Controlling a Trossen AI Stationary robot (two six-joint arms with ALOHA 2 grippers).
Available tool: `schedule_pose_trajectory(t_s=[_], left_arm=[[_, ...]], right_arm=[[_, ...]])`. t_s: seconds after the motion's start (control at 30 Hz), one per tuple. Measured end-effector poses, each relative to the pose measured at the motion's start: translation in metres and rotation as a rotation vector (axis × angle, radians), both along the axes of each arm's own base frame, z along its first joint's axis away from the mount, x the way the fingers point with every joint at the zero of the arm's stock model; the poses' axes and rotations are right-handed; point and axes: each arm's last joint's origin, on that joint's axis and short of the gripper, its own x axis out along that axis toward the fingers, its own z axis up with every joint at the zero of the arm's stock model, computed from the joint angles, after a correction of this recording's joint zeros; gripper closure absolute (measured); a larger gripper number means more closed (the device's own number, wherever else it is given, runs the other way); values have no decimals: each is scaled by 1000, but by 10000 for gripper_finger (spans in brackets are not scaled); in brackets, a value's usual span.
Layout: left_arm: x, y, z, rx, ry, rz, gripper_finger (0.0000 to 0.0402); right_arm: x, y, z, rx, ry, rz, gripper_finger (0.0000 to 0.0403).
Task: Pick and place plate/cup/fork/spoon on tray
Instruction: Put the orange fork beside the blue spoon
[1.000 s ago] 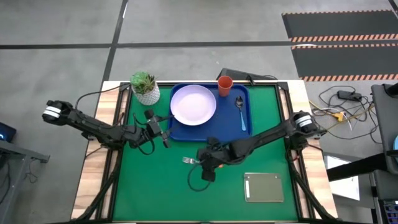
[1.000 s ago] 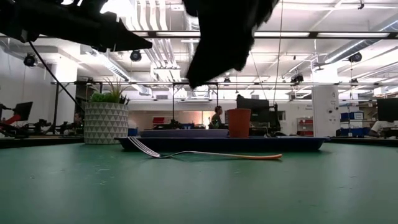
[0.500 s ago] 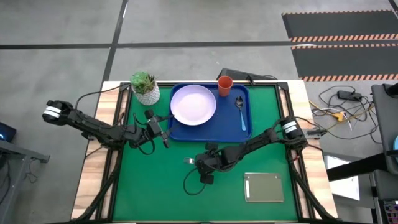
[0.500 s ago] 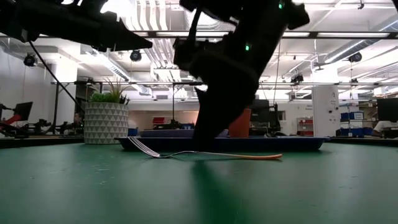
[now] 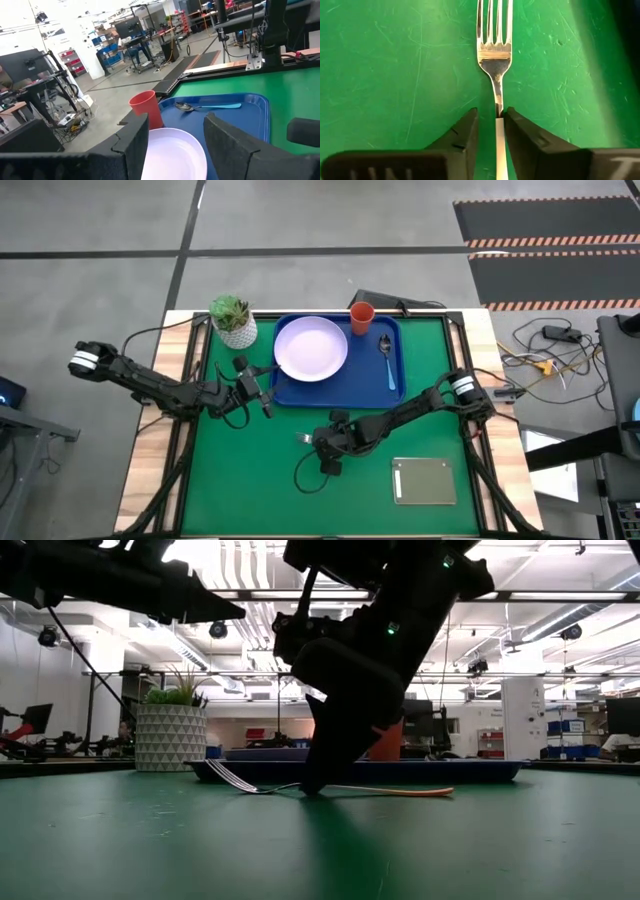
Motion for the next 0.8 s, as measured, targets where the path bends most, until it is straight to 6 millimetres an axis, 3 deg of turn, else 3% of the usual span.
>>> schedule_pose_trajectory(t_s=[0.27, 0.53, 0.8], left_arm=[[0, 0, 0, 0, 1, 0, 233], [0, 0, 0, 0, 1, 0, 233], [0, 0, 0, 0, 1, 0, 233]], right_arm=[[-1, 0, -1, -1, 2, 0, 387], [1, 1, 4, 25, -7, -22, 392], [-8, -4, 59, 127, -49, -162, 393]])
